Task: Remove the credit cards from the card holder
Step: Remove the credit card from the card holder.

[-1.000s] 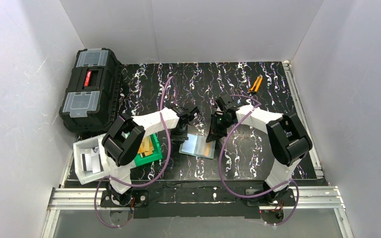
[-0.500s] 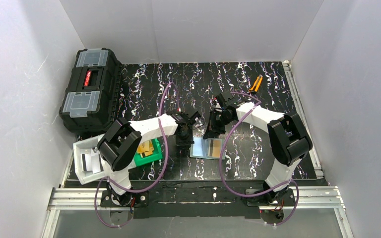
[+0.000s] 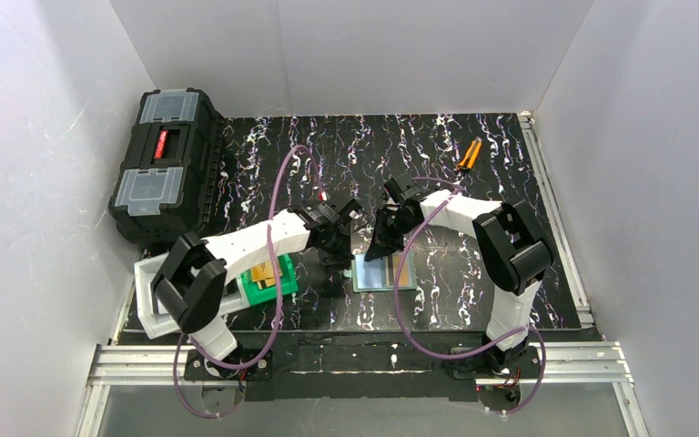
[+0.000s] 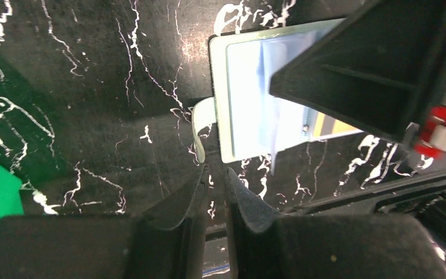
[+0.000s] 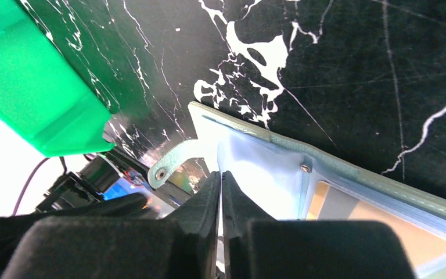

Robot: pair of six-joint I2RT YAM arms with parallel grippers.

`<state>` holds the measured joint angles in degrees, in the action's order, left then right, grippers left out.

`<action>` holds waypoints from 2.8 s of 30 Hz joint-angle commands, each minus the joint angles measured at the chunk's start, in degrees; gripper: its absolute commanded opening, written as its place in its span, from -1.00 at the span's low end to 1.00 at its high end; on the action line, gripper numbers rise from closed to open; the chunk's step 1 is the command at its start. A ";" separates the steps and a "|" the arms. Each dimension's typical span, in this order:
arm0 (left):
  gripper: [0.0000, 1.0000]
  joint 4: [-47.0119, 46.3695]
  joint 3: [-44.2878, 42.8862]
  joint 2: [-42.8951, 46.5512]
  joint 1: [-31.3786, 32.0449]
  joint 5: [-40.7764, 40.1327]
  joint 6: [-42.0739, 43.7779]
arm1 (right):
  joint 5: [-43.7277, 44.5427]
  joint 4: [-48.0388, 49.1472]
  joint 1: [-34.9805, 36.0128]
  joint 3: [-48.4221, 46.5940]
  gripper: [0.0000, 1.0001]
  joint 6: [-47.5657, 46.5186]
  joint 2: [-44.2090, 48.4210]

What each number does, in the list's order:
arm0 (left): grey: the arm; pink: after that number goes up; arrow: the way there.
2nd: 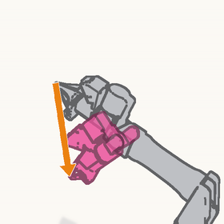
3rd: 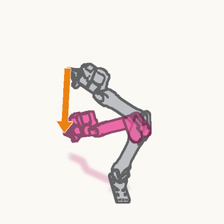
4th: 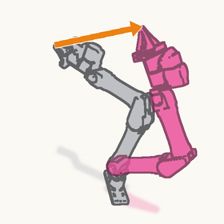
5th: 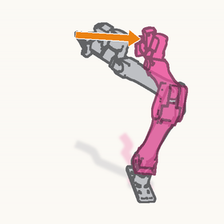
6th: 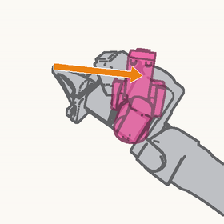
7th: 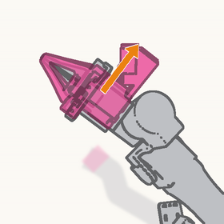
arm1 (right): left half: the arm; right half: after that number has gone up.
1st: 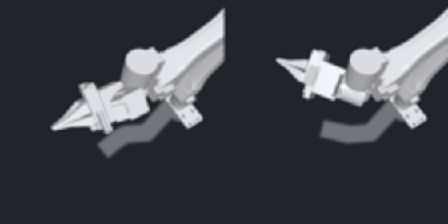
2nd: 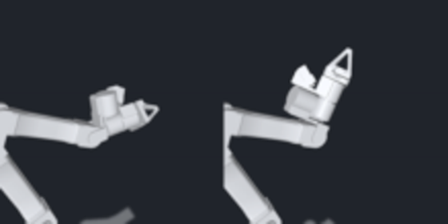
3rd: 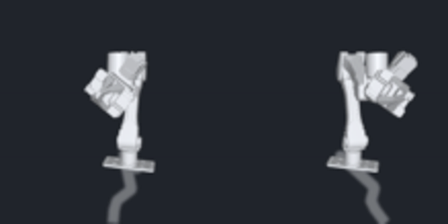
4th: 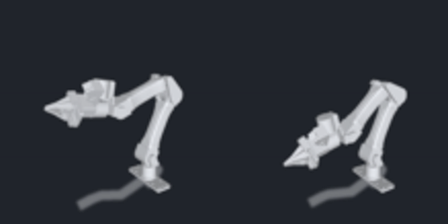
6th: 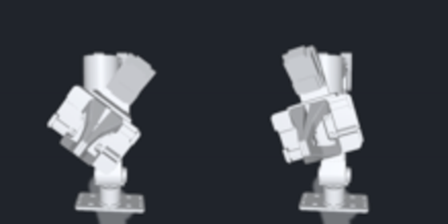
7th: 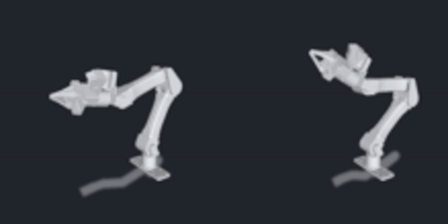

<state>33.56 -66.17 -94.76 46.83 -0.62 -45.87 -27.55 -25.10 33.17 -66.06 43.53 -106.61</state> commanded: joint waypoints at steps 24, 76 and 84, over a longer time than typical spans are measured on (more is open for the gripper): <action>-0.58 -1.55 -8.85 -2.05 -0.27 11.31 -0.63 | 12.56 -8.40 -5.73 4.92 0.35 -2.35 15.19; -0.64 -17.58 -2.63 -17.24 -0.27 24.67 -6.08 | 15.94 -7.17 -3.59 12.43 -0.63 -5.22 9.01; -0.65 -22.09 -1.13 -16.46 -0.23 27.29 -7.84 | 15.41 -6.74 -3.57 12.55 -0.64 -5.05 8.17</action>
<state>12.64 -68.99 -112.07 45.78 24.58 -52.86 -13.41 -33.93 28.60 -53.95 38.54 -95.35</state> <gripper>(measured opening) 0.181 0.186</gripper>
